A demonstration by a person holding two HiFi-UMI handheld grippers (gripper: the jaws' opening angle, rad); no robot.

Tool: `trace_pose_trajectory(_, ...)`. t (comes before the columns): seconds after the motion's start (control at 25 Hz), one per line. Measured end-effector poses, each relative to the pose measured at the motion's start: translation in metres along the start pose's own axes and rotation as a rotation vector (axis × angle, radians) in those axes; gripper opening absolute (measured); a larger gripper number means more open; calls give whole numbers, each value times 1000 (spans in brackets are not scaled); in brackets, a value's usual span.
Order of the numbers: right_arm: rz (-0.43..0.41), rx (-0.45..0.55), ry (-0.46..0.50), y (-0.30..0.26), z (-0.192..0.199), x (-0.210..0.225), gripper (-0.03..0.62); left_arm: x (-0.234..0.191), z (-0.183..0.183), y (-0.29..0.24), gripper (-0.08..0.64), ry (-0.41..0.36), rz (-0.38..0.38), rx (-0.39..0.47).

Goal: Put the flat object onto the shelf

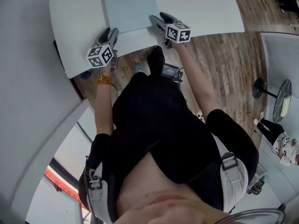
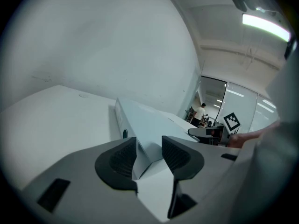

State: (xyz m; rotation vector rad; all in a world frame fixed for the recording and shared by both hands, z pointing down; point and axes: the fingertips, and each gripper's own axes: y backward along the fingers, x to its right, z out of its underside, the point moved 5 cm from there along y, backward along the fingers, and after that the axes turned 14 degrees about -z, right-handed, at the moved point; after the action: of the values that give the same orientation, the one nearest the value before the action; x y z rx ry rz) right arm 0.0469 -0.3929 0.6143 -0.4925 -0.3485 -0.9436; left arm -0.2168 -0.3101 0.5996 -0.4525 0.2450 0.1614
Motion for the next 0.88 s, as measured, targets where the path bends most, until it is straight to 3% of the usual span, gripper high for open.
trace_pose_trajectory(0.16,59,87,166,27,-27,-20,229,17,-17,19,172,-82,-54,104)
trace_pose_trajectory(0.32,64,196,327,51,-61,-61,227,48,-50,42,159,-185,-101,258)
trace_pose_trajectory(0.52,61,330,443,77,-94,-110,208,93,-93,71,150,-281,-123,438)
trace_pose_trajectory(0.72,36,399,569,83,-113,-151,184,114,-119,87,132,-308,-132,550)
trace_pose_trajectory(0.88,32,406,654,76,-116,-171,186,118,-126,89,126,-311,-147,588)
